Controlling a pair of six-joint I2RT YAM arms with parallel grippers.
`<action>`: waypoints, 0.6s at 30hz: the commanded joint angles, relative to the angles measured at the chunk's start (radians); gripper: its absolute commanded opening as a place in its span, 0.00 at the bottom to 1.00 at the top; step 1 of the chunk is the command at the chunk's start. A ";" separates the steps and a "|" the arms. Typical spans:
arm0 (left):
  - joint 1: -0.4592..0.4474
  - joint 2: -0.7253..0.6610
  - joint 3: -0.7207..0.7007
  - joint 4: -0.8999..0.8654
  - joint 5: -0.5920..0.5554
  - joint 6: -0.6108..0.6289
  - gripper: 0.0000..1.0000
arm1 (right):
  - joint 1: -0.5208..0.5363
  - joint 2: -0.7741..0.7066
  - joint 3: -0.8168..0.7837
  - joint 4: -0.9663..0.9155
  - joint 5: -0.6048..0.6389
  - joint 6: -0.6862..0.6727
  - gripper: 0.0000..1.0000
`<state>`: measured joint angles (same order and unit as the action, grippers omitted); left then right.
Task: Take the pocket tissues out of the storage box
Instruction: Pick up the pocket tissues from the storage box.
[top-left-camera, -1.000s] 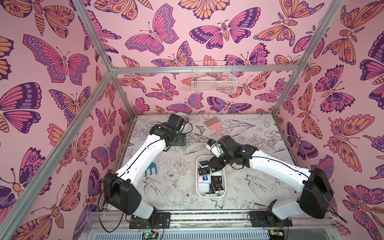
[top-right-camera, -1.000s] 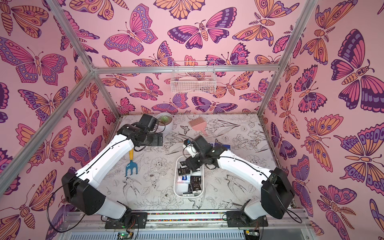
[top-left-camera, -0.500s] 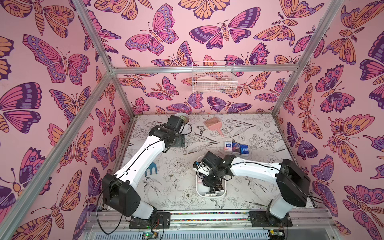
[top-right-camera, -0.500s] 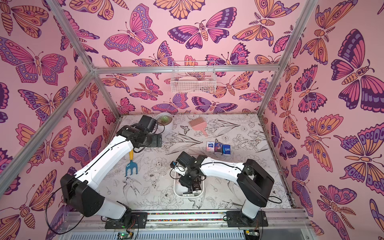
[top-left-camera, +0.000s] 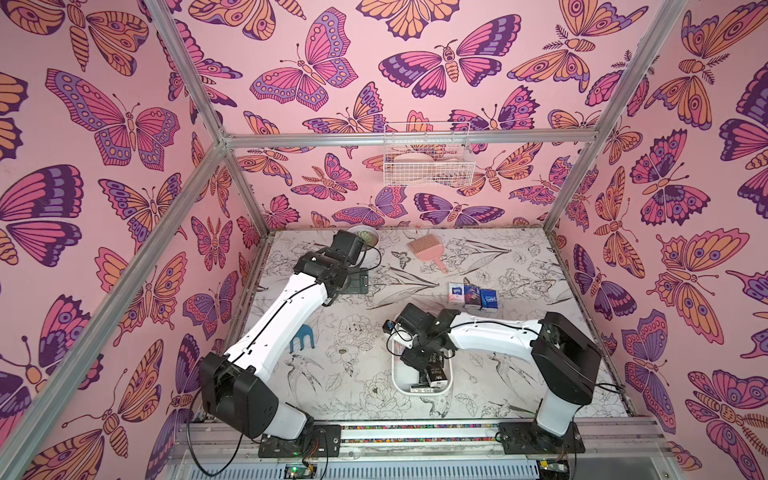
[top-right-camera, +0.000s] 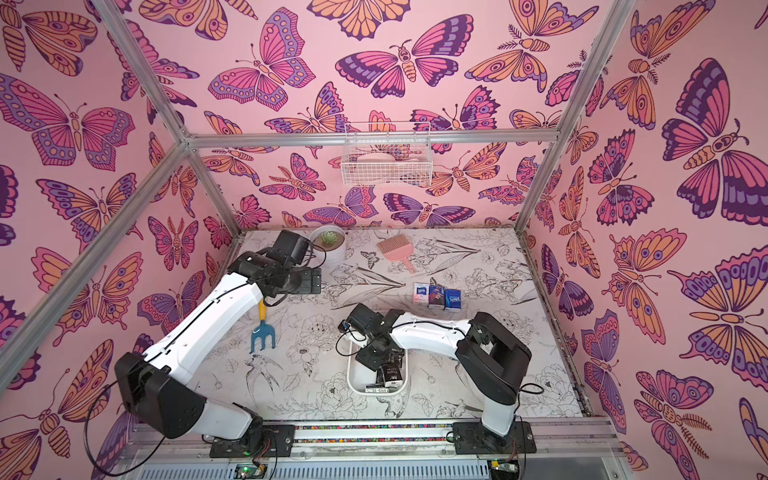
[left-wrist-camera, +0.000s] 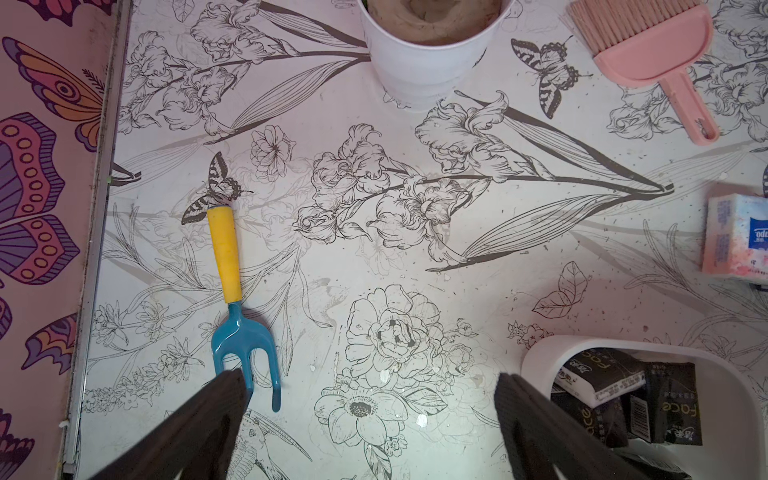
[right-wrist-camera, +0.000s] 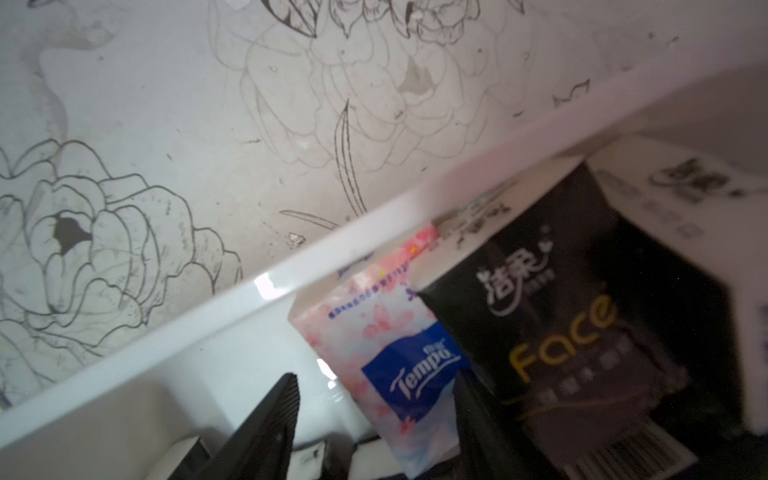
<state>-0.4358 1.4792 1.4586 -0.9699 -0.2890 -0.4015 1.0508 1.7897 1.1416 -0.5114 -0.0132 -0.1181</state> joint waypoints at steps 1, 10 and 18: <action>0.008 -0.025 -0.009 -0.017 -0.018 0.005 1.00 | 0.003 0.038 0.017 0.011 0.091 -0.039 0.65; 0.007 -0.025 -0.010 -0.017 -0.017 0.003 1.00 | 0.003 0.099 0.013 0.046 0.115 -0.048 0.38; 0.007 -0.024 -0.012 -0.016 -0.019 0.000 1.00 | 0.003 0.013 -0.024 0.074 0.049 -0.018 0.12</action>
<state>-0.4324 1.4773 1.4586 -0.9699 -0.2890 -0.4015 1.0554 1.8194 1.1469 -0.4191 0.0715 -0.1577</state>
